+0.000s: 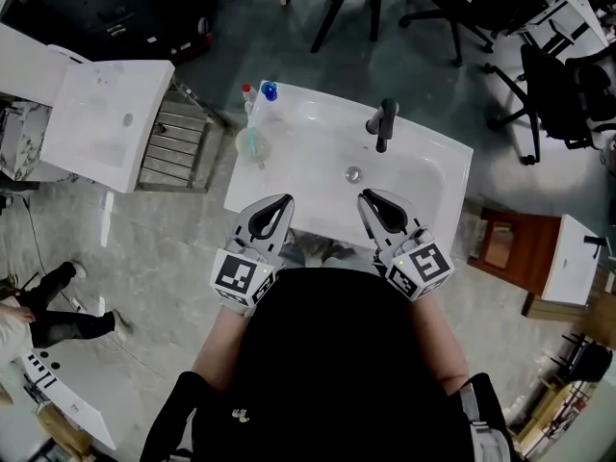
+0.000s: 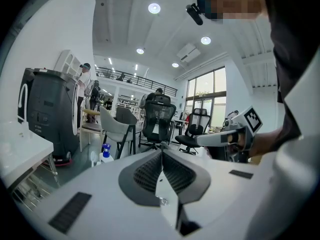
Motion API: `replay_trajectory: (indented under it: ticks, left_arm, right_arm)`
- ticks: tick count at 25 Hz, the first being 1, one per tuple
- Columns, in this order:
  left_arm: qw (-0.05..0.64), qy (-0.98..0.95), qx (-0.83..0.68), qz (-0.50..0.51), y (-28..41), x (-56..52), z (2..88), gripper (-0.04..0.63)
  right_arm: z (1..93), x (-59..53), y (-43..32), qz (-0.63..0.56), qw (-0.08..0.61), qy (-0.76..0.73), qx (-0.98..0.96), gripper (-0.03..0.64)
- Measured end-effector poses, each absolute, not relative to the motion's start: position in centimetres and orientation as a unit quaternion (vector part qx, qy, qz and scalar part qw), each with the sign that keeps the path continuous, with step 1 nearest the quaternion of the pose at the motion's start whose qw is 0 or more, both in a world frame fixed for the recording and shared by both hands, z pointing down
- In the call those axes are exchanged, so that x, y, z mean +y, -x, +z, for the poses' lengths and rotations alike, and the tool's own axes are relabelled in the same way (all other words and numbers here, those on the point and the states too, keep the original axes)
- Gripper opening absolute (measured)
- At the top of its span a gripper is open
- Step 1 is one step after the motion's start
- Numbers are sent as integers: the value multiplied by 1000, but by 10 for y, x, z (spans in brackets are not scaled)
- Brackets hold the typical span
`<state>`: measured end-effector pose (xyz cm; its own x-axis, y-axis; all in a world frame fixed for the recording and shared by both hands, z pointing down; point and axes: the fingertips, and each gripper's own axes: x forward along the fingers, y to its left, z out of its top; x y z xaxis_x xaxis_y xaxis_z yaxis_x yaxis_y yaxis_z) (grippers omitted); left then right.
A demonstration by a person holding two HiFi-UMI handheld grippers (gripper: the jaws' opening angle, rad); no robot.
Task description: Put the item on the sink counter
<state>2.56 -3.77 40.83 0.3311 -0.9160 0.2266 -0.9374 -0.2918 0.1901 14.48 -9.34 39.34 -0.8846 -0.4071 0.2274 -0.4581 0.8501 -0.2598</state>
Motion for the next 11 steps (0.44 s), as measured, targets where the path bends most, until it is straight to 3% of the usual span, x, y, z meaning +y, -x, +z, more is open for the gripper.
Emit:
replay_trajectory:
  ticks: [11]
  left_arm:
    - [141,-797,-585,41,-19,-40,411,23]
  right_arm:
    - [394,-98,-140,156,81,-221,-959,55]
